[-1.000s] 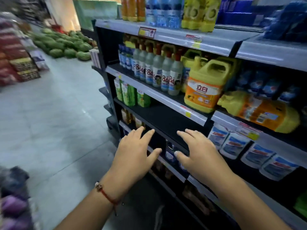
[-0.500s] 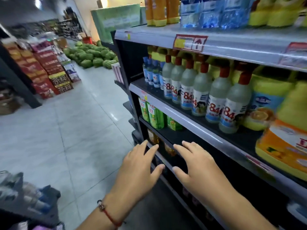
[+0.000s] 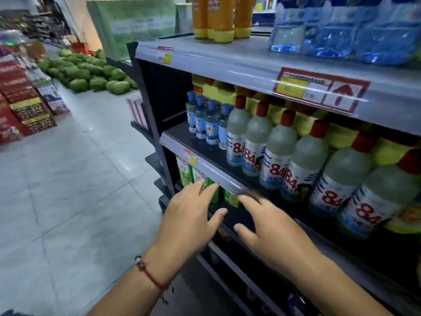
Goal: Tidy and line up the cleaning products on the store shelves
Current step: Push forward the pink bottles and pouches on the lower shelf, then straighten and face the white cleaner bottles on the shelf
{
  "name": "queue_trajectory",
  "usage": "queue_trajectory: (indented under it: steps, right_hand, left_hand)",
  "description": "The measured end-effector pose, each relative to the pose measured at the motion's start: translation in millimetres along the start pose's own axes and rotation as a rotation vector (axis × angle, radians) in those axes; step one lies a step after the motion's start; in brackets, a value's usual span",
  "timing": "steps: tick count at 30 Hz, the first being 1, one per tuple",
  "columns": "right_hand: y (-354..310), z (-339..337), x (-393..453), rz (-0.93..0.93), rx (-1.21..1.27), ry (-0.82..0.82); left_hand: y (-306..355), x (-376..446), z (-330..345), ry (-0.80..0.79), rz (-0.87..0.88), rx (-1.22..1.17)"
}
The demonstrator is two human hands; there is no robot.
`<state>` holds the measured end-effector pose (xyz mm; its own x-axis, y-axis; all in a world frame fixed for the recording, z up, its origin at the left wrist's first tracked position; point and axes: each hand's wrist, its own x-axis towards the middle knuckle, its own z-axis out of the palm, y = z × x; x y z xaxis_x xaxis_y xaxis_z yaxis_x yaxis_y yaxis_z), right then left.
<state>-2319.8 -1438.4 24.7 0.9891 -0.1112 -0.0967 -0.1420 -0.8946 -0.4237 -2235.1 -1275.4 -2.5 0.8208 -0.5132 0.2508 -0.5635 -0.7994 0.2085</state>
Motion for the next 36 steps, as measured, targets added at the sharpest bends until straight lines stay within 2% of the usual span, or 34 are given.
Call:
queue_trajectory:
  steps: [7, 11, 14, 17, 23, 27, 31, 34, 36]
  right_hand:
    - [-26, 5, 57, 0.373, 0.09, 0.063]
    - [-55, -3, 76, 0.594, 0.178, 0.146]
    - [-69, -1, 73, 0.713, 0.181, 0.277]
    - [-83, 9, 67, 0.785, 0.163, 0.409]
    - [-100, 34, 69, 0.823, 0.127, 0.395]
    - [-112, 43, 86, 0.829, 0.174, 0.384]
    - [-123, 56, 99, 0.822, 0.246, 0.366]
    - [-128, 62, 103, 0.806, 0.358, 0.475]
    - [-134, 66, 105, 0.782, 0.549, 0.57]
  left_hand:
    - [-38, 124, -19, -0.171, 0.11, 0.007]
    - [-51, 206, -21, -0.114, 0.234, -0.32]
    - [-47, 245, -3, -0.185, 0.333, -0.377]
    - [-45, 254, 12, -0.161, 0.419, -0.436]
    - [-56, 247, 18, -0.073, 0.5, -0.625]
    - [-78, 212, 25, -0.113, 0.578, -0.908]
    - [-98, 206, 12, -0.133, 0.527, -1.131]
    - [-116, 205, -13, -0.035, 0.498, -1.276]
    - [-132, 200, -24, -0.083, 0.406, -1.472]
